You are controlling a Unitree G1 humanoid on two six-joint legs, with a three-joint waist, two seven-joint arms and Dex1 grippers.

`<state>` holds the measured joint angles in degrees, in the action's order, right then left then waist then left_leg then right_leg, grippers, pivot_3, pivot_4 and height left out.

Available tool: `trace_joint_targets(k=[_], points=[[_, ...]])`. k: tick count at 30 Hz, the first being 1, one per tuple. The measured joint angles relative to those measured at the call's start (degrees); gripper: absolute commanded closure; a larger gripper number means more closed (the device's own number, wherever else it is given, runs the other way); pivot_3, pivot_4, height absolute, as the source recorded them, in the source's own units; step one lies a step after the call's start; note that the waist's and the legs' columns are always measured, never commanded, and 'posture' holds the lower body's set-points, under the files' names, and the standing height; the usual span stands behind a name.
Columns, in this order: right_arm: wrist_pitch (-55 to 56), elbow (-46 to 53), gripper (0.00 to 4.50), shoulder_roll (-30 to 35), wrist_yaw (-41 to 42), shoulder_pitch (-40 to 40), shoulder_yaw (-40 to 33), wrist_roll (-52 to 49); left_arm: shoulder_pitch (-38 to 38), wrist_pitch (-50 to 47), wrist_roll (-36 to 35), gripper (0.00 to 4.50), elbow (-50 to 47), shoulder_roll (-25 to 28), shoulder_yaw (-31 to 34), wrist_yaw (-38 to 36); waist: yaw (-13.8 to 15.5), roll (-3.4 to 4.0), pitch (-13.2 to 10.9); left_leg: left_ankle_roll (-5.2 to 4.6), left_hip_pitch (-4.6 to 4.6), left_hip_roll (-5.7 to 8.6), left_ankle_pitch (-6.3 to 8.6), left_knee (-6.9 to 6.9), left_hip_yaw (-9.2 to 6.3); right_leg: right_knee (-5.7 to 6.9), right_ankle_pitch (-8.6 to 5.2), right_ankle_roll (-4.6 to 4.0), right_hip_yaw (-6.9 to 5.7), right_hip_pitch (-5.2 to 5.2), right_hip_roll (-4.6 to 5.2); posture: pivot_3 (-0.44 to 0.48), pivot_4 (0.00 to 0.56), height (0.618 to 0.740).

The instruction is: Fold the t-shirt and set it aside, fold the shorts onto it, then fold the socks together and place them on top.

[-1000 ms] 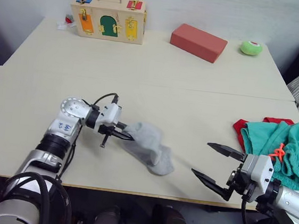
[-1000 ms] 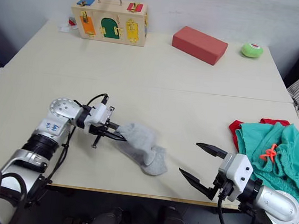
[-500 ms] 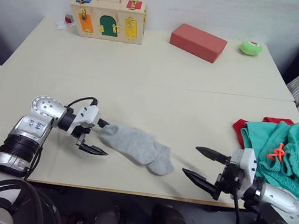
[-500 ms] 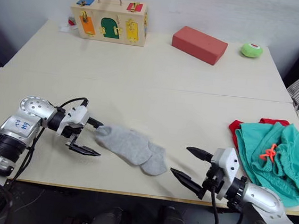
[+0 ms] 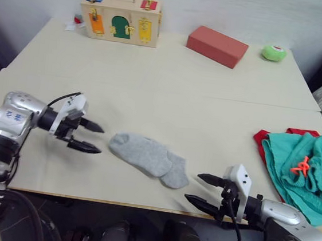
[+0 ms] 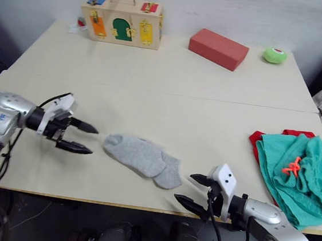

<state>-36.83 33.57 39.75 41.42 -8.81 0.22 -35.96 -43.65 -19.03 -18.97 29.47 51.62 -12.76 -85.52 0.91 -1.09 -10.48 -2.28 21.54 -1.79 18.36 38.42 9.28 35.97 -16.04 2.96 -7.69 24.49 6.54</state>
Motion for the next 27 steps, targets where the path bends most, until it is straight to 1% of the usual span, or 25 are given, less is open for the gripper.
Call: trace_joint_targets(k=[3, 6, 9, 13, 15, 16, 18, 22, 24, 26, 27], points=[[-0.6, -0.1, 0.00, -1.3, -2.1, 1.9, 3.7, 3.2, -3.9, 0.9, 0.5, 0.02, 3.0, -8.0, 1.6, 4.0, 0.5, 0.00, 0.0, -0.13, 0.25, -0.04, 0.14, 0.49, -0.10, 0.05, 0.05, 0.09, -0.03, 0.02, -0.01, 0.000, 0.150, 0.740], [-0.2, -0.4, 0.00, -2.3, -3.0, 2.8, 6.0, 5.4, -6.5, 4.2, 3.1, 0.02, 7.4, -13.0, 1.6, 7.5, 0.2, -0.01, 0.0, -0.19, 0.50, -0.04, 0.18, 0.68, -0.07, 0.04, 0.10, 0.18, -0.10, 0.15, -0.02, 0.000, 0.150, 0.740], [-0.3, -0.7, 0.00, -4.0, -4.2, 4.0, 7.4, 6.7, -10.4, 7.2, 5.7, 0.02, 13.4, -16.9, 1.6, 10.3, -0.5, -0.16, 0.0, -0.20, 0.55, -0.04, 0.18, 0.72, -0.07, 0.03, 0.12, 0.21, -0.18, 0.14, -0.07, 0.000, 0.150, 0.740], [-0.7, -0.9, 0.00, -5.0, -5.0, 5.4, 8.9, 8.1, -15.0, 14.6, 12.1, 0.02, 21.0, -18.9, 0.3, 13.8, -1.2, -0.17, 0.0, -0.20, 0.52, -0.08, 0.18, 0.73, -0.07, 0.05, 0.12, 0.21, -0.17, 0.14, -0.07, 0.000, 0.150, 0.740], [-0.8, -0.9, 0.00, -5.5, -5.4, 5.7, 9.2, 8.4, -16.2, 16.7, 14.3, 0.02, 25.0, -20.0, 0.3, 15.8, -1.2, -0.17, 0.0, -0.20, 0.52, -0.09, 0.18, 0.73, -0.08, 0.04, 0.12, 0.21, -0.19, 0.14, -0.08, 0.000, 0.150, 0.740], [-0.8, -0.9, 0.00, -6.0, -5.7, 5.9, 9.5, 8.8, -16.4, 17.6, 15.2, 0.02, 26.7, -20.5, 0.2, 15.8, -1.2, -0.17, 0.0, -0.20, 0.52, -0.09, 0.18, 0.73, -0.08, 0.05, 0.12, 0.21, -0.19, 0.14, -0.08, 0.000, 0.150, 0.740], [-1.0, -0.9, 0.00, -6.2, -5.9, 6.1, 9.6, 8.9, -16.4, 17.9, 16.0, 0.02, 27.8, -20.7, -0.4, 12.9, -1.2, -0.17, 0.0, -0.20, 0.54, -0.08, 0.18, 0.73, -0.07, 0.05, 0.12, 0.21, -0.20, 0.16, -0.08, 0.000, 0.150, 0.740], [-1.9, -0.9, 0.00, -6.4, -6.0, 6.7, 9.6, 8.9, -16.4, 17.9, 16.7, 0.02, 27.8, -21.1, -0.9, 5.9, -1.1, -0.18, 0.0, -0.20, 0.55, -0.07, 0.18, 0.74, -0.09, 0.04, 0.12, 0.20, -0.21, 0.16, -0.06, 0.000, 0.150, 0.740], [-2.1, -0.9, 0.00, -6.4, -6.0, 7.0, 9.7, 9.0, -16.3, 17.8, 17.4, 0.02, 27.7, -21.1, -1.5, 3.7, -1.1, -0.18, 0.0, -0.20, 0.55, -0.08, 0.18, 0.74, -0.09, 0.04, 0.12, 0.20, -0.21, 0.16, -0.05, 0.000, 0.150, 0.740], [-2.4, -0.9, 0.00, -6.4, -6.1, 7.5, 9.7, 9.3, -15.6, 18.4, 18.3, 0.02, 27.5, -21.0, -1.8, 2.9, -1.1, -0.18, 0.0, -0.20, 0.55, -0.08, 0.18, 0.74, -0.09, 0.05, 0.12, 0.20, -0.20, 0.16, -0.05, 0.000, 0.150, 0.740], [-2.5, -1.0, 0.19, -6.4, -6.2, 7.8, 9.7, 9.5, -15.1, 18.5, 18.4, 0.20, 27.4, -21.0, -1.7, 2.8, -1.1, -0.18, 0.0, -0.20, 0.55, -0.08, 0.18, 0.74, -0.09, 0.05, 0.12, 0.20, -0.20, 0.16, -0.04, 0.000, 0.150, 0.740]])
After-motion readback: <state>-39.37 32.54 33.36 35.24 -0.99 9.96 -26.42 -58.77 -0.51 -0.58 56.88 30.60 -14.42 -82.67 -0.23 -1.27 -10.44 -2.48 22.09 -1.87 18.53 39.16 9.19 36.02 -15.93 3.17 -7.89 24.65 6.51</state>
